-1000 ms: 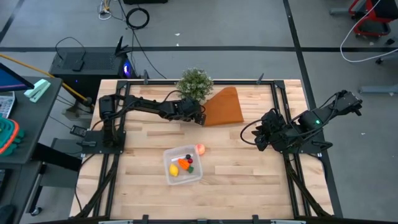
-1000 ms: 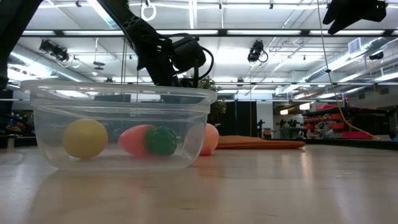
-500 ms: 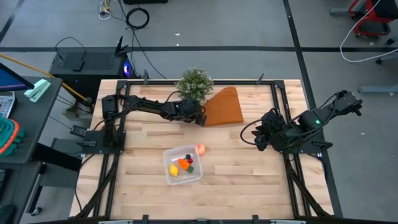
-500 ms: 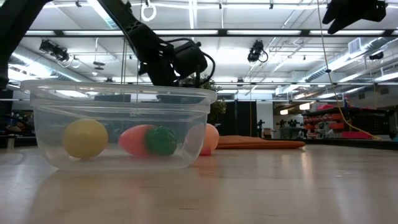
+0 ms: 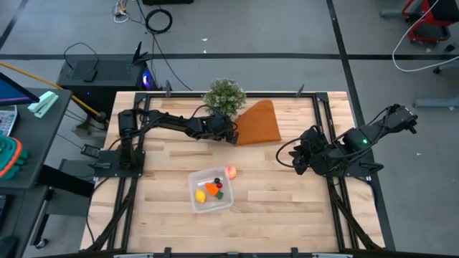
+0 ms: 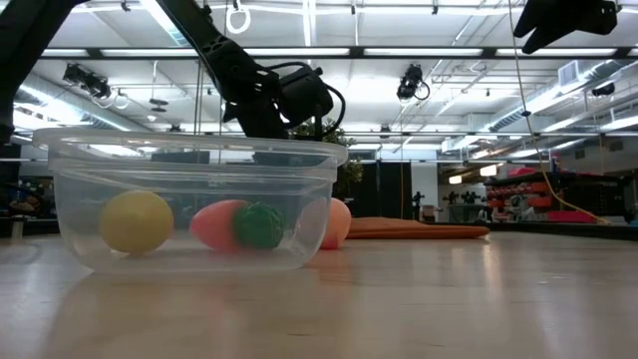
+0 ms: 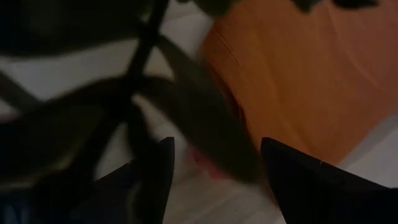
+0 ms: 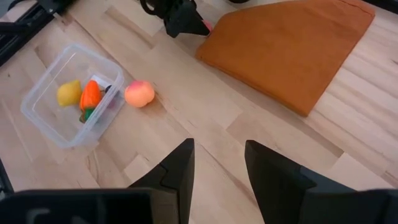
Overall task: Pick and placing Produce into tupperware
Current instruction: Put the small pink peach into the transparent bin
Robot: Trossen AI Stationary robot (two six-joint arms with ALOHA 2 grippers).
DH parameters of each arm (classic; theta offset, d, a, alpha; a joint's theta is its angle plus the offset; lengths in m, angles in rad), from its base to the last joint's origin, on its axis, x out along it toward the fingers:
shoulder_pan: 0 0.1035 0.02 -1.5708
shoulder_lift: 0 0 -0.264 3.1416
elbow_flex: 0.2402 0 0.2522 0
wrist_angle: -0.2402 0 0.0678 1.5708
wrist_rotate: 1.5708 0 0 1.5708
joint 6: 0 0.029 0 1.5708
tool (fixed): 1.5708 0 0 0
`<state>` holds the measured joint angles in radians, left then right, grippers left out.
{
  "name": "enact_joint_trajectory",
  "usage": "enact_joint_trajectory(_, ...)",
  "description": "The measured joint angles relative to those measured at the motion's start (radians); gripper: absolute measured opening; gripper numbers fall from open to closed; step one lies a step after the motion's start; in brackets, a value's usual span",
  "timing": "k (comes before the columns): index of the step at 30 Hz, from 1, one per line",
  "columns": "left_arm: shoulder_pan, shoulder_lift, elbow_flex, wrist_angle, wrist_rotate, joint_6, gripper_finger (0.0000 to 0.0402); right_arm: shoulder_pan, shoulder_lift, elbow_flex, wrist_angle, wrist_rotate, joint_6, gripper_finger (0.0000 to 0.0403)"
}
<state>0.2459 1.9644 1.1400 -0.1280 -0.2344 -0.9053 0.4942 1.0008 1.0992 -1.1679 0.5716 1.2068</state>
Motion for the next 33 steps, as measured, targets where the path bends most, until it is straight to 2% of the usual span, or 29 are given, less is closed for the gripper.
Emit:
enact_joint_trajectory(16, 0.0, 0.0, 0.0, 0.001, 0.0, 0.001, 0.0189, 0.0, 0.001, 0.0, 0.013, 0.0, -0.001, 0.0114)
enact_joint_trajectory(33, -0.003, 0.0, 0.0, 0.003, -0.002, 0.003, 0.0145, 0.0, 0.001, 0.0, 0.013, 0.0, -0.001, 0.0114)
